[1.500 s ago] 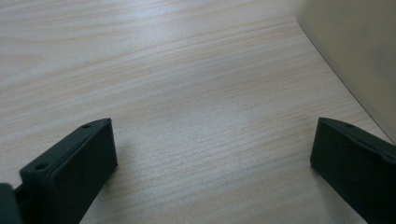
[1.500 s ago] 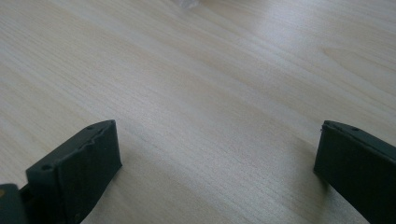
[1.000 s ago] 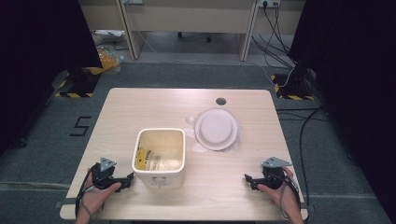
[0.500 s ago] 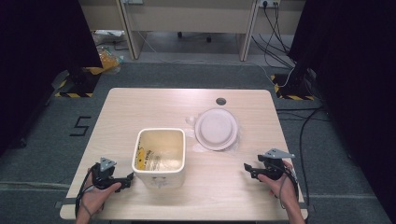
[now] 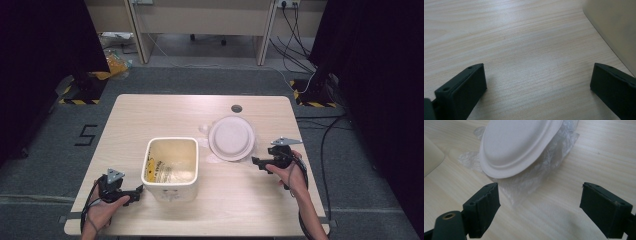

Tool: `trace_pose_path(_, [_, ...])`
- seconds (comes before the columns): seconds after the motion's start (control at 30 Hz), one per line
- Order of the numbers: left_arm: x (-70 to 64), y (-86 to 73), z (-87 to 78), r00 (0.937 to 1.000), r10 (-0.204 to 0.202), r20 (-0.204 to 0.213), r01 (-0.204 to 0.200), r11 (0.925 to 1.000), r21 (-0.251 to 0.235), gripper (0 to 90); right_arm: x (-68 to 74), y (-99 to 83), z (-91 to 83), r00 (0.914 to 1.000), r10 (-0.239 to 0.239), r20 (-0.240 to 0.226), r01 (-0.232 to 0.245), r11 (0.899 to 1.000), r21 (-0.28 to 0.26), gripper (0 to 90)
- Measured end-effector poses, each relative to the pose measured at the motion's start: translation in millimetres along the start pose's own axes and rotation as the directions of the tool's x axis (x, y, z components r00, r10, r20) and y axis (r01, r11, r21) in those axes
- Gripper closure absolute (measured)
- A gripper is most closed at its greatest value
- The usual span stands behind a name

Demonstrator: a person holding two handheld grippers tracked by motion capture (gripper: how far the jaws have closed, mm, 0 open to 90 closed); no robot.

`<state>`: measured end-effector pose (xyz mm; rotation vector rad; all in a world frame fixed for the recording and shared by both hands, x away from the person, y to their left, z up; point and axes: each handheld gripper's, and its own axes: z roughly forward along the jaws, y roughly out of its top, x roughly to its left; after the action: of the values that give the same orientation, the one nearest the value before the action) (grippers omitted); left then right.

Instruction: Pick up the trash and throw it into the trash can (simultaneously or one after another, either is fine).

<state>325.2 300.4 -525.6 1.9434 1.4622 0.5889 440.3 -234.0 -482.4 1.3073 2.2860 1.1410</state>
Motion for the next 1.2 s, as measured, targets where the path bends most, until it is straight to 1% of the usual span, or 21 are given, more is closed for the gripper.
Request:
trace_pose_path(0.1, [0.0,0.0,0.0,1.0,0.0,0.0,0.0,1.0,0.0,0.0,-2.5,5.1,8.1,0.9999,0.01,0.007,-0.01,1.0,-0.004,15.6])
trace_pose_path(0.13, [0.0,0.0,0.0,1.0,0.0,0.0,0.0,1.0,0.0,0.0,-2.5,5.1,8.1,0.9999,0.01,0.007,-0.01,1.0,-0.004,15.6])
trace_pose_path(0.17, [0.0,0.0,0.0,1.0,0.0,0.0,0.0,1.0,0.0,0.0,-3.6,8.1,12.6,0.9999,0.011,0.005,-0.011,1.0,0.002,15.6])
trace_pose_path(0.2, [0.0,0.0,0.0,1.0,0.0,0.0,0.0,1.0,0.0,0.0,-4.2,9.9,14.6,1.0,0.002,0.005,-0.002,1.0,0.002,15.6])
trace_pose_path(0.3, [0.0,0.0,0.0,1.0,0.0,0.0,0.0,1.0,0.0,0.0,-5.0,15.4,19.1,0.9999,0.009,0.008,-0.009,1.0,-0.008,15.5])
trace_pose_path(0.43, [0.0,0.0,0.0,1.0,0.0,0.0,0.0,1.0,0.0,0.0,-4.4,23.1,23.7,1.0,-0.004,0.004,0.004,1.0,-0.013,15.4])
trace_pose_path(0.47, [-0.1,0.0,0.0,1.0,0.0,-0.001,0.0,1.0,0.0,0.0,-4.5,28.4,28.1,0.9999,-0.005,0.013,0.005,1.0,-0.019,15.4])
trace_pose_path(0.53, [0.0,0.0,0.0,1.0,0.0,0.0,0.0,1.0,0.0,0.0,-4.7,30.0,29.8,0.9999,-0.001,0.016,0.001,1.0,-0.019,15.4])
trace_pose_path(0.57, [0.0,0.0,0.0,1.0,0.0,0.0,0.0,1.0,0.0,0.0,-6.7,33.9,35.3,0.9998,-0.002,0.02,0.002,1.0,-0.02,15.4])
trace_pose_path(0.6, [0.0,0.0,0.0,1.0,0.0,0.0,0.0,1.0,0.0,0.0,-6.7,33.9,35.3,0.9998,-0.002,0.02,0.002,1.0,-0.02,15.4])
trace_pose_path(0.63, [0.0,0.0,0.0,1.0,0.0,0.0,0.0,1.0,0.0,0.0,-9.0,36.2,40.6,0.9999,0.013,0.011,-0.013,1.0,-0.024,15.4])
trace_pose_path(0.7, [0.0,0.0,0.0,1.0,0.0,0.0,0.0,1.0,0.0,0.0,-10.1,37.3,43.0,0.9998,0.02,0.009,-0.02,0.999,-0.025,15.3])
trace_pose_path(0.73, [0.0,0.0,0.0,1.0,0.0,0.0,0.0,1.0,0.0,0.0,-12.1,39.8,47.8,0.9997,0.024,-0.012,-0.024,0.999,-0.023,15.1])
trace_pose_path(0.77, [0.0,0.0,0.0,1.0,0.0,0.0,0.0,1.0,0.0,0.0,-12.1,39.8,47.8,0.9997,0.024,-0.012,-0.024,0.999,-0.023,15.1])
trace_pose_path(0.8, [0.0,0.0,0.0,1.0,0.0,0.0,0.0,1.0,0.0,0.0,-13.8,42.5,51.5,0.9989,0.042,-0.021,-0.043,0.999,-0.03,15.1])
trace_pose_path(0.87, [0.0,0.0,0.0,1.0,0.0,0.0,0.0,1.0,0.0,0.0,-14.4,43.5,52.7,0.9986,0.048,-0.024,-0.048,0.998,-0.03,15.1])
trace_pose_path(0.9, [0.0,0.0,0.0,1.0,0.0,0.0,0.0,1.0,0.0,0.0,-15.4,46.1,55.3,0.9973,0.06,-0.042,-0.061,0.998,-0.032,15.0])
trace_pose_path(0.97, [0.0,0.0,0.0,1.0,0.0,0.0,0.0,1.0,0.0,0.0,-15.7,46.5,56.0,0.9971,0.061,-0.047,-0.062,0.997,-0.033,15.1])
trace_pose_path(1.0, [0.0,0.0,0.0,1.0,0.0,0.0,0.0,1.0,0.0,0.0,-15.8,47.5,58.6,0.9941,0.086,-0.066,-0.089,0.996,-0.034,15.1])
trace_pose_path(1.13, [-0.2,0.0,0.2,1.0,-0.003,0.0,0.003,1.0,-0.003,0.0,-14.3,47.3,62.2,0.992,0.092,-0.086,-0.094,0.995,-0.022,15.1])
trace_pose_path(1.2, [0.0,0.0,0.0,1.0,0.0,0.0,0.0,1.0,0.0,0.0,-12.6,45.7,64.8,0.9877,0.109,-0.112,-0.112,0.994,-0.015,16.9])
